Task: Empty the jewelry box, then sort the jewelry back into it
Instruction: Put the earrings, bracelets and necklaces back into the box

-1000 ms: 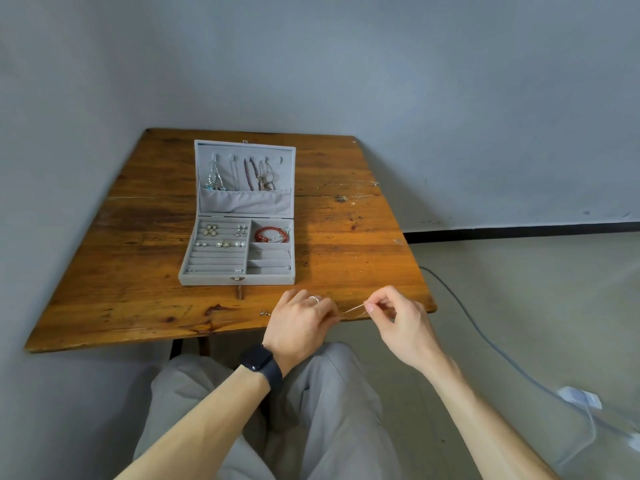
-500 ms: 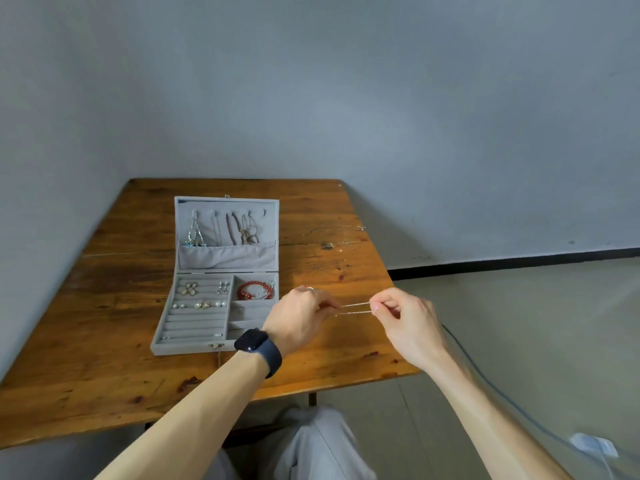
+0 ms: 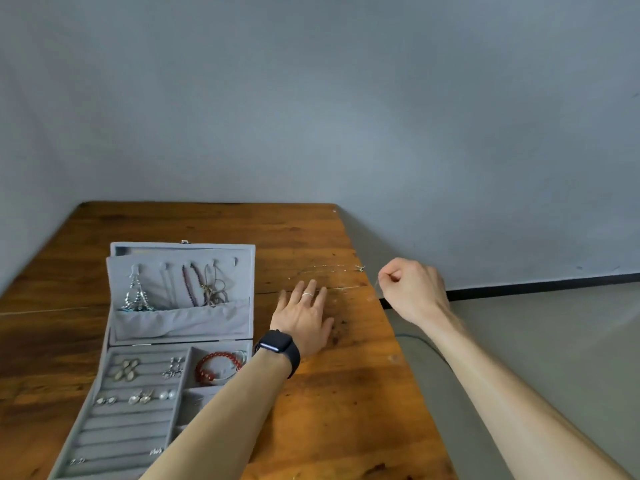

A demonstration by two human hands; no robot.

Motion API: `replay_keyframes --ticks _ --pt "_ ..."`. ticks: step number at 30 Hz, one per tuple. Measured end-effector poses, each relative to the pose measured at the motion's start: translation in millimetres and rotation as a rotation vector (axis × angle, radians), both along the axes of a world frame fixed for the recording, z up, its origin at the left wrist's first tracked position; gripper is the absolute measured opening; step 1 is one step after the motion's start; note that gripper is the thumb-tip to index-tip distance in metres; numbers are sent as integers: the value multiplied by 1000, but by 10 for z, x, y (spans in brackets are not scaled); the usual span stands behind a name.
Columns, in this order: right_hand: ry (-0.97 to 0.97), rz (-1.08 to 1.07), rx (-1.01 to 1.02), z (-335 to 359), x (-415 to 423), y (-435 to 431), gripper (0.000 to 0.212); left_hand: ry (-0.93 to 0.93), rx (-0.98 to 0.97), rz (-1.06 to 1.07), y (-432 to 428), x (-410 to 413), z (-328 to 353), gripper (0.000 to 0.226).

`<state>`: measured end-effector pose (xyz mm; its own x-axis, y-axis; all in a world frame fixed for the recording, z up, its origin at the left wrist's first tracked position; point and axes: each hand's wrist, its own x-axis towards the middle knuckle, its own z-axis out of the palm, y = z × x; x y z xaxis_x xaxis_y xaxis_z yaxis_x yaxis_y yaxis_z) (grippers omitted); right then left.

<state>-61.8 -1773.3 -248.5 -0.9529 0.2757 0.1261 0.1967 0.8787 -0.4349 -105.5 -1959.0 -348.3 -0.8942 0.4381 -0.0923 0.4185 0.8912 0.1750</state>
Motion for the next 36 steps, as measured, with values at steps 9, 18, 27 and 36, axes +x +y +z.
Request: replay_keyframes --ticks 9,18,27,36 --pt "-52 21 -318 -529 -808 -112 15 38 129 2 10 -107 -374 61" --pt "-115 -114 -185 -1010 -824 229 16 164 11 -52 115 -258 -314 58" --pt "-69 -93 -100 -1059 -749 337 16 132 -64 -41 139 -261 -286 57" --pt "-22 -147 -342 -1140 -572 339 26 105 -81 -28 169 -228 -246 59"
